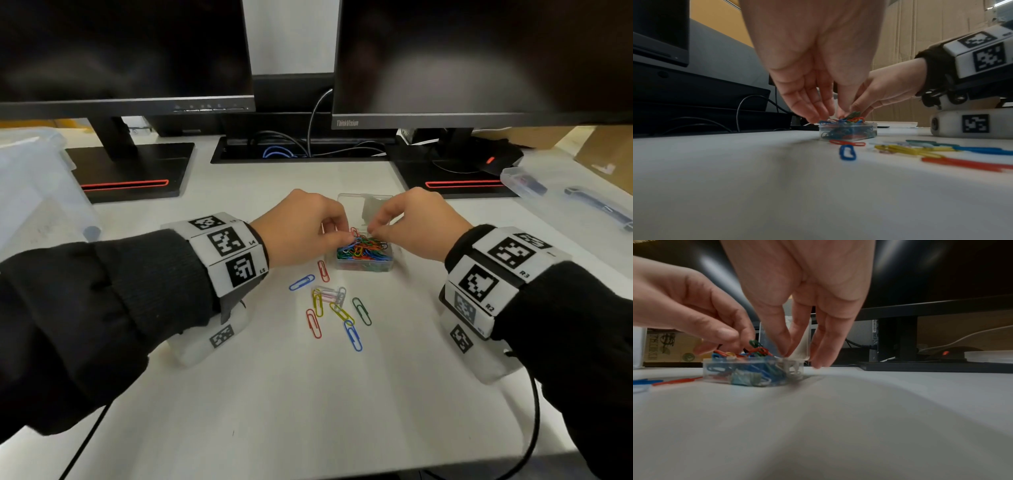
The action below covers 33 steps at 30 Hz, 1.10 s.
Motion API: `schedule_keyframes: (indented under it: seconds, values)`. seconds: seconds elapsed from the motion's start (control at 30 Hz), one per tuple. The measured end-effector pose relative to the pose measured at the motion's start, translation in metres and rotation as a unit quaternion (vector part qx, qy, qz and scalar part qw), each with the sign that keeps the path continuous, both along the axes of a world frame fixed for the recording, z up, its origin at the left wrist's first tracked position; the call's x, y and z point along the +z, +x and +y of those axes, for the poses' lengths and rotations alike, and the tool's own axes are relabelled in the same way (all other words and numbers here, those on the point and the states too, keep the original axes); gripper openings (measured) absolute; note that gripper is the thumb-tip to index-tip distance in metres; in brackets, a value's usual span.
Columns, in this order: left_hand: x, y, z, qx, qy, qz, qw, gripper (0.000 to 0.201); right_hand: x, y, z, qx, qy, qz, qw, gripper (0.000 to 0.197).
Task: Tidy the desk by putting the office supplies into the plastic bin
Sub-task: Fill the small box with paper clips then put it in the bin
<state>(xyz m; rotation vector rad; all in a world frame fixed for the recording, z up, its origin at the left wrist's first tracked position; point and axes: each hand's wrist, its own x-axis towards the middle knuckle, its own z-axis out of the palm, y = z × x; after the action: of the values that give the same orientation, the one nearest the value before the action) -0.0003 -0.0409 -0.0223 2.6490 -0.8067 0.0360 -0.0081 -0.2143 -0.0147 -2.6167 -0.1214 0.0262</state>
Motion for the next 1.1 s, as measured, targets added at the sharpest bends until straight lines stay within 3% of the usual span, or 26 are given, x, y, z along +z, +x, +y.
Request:
schedule_keyframes:
  seconds: [0.27, 0.4, 0.63, 0.8, 0.93, 1.03, 1.1]
  values:
    - [-0.003, -0.001, -0.004, -0.054, 0.076, 0.011, 0.996, 0.036, 0.0, 0.001, 0.001, 0.004, 0.003, -0.013, 1.0, 0.025]
    - [-0.001, -0.001, -0.01, -0.088, 0.062, 0.005, 0.994, 0.03, 0.0, 0.001, -0.001, 0.008, -0.001, -0.018, 1.0, 0.027]
    - [0.001, 0.001, -0.009, -0.019, 0.02, -0.01, 1.0, 0.027, 0.0, -0.001, 0.0, 0.025, -0.004, -0.021, 0.999, 0.024]
    - [0.004, -0.003, -0.011, -0.046, 0.008, 0.009, 0.999, 0.029, 0.0, 0.0, 0.0, 0.029, -0.005, -0.023, 0.999, 0.025]
    - [0.005, -0.016, 0.006, -0.059, -0.042, -0.048, 0.996, 0.022, 0.001, 0.001, -0.001, 0.012, 0.012, -0.042, 0.999, 0.029]
    - [0.0, -0.027, 0.026, -0.112, 0.017, 0.014, 0.993, 0.022, 0.002, 0.0, 0.001, 0.008, 0.023, -0.056, 0.998, 0.037]
    - [-0.005, -0.03, 0.035, -0.142, 0.084, 0.064, 0.984, 0.037, 0.003, 0.0, 0.003, 0.011, 0.026, -0.061, 0.998, 0.039]
